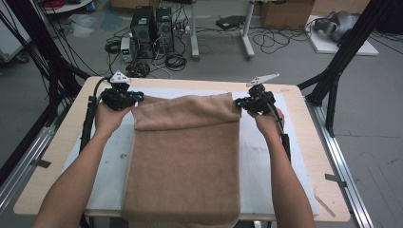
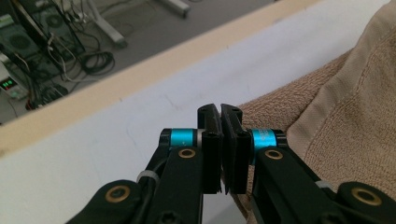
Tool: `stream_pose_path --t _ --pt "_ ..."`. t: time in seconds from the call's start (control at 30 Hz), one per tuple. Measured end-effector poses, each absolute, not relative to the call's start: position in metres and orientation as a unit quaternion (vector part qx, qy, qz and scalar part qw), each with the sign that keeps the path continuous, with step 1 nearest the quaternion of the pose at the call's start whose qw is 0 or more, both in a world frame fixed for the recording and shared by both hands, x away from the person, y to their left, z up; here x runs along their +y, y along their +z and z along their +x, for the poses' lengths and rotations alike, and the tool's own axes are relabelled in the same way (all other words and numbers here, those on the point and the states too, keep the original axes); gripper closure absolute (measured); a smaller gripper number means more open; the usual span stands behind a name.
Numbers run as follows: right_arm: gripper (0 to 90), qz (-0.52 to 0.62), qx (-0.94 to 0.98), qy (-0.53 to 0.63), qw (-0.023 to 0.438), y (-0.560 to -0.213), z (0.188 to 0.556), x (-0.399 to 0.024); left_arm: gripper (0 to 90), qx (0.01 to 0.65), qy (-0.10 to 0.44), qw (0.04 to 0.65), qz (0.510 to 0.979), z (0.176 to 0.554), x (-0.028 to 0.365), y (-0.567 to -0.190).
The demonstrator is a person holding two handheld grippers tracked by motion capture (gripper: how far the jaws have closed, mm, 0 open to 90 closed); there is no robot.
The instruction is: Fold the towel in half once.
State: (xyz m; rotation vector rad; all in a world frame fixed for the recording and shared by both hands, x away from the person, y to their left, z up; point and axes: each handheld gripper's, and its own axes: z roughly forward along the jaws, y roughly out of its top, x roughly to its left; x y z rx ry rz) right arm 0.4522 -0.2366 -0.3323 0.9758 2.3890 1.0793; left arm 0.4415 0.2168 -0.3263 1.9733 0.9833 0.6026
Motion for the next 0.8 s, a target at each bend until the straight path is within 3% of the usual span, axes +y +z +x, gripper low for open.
stream_pose_path --t 0.07,0.17,0.33,0.67,0.77,0.8 --pt "84.0 0.353 0.84 0.378 0.165 -0.334 0.458 -0.238 84.7 0.388 0.225 0.41 0.794 0.445 0.213 -0.332" --pt "72.5 0.363 0.842 0.371 0.147 -0.352 0.459 -0.238 71.4 0.391 0.204 0.397 0.805 0.444 0.211 -0.351" --pt "57.3 0.367 0.847 0.368 0.108 -0.375 0.453 -0.23 64.8 0.399 0.172 0.397 0.809 0.436 0.213 -0.382" --pt "51.0 0.365 0.863 0.335 0.1 -0.397 0.457 -0.202 61.6 0.401 0.118 0.378 0.826 0.429 0.205 -0.423" --pt "53.9 0.354 0.858 0.345 0.14 -0.407 0.451 -0.202 61.1 0.393 0.118 0.373 0.832 0.429 0.2 -0.426" --pt "53.9 0.363 0.855 0.345 0.133 -0.41 0.45 -0.203 61.0 0.393 0.118 0.373 0.833 0.43 0.199 -0.427"
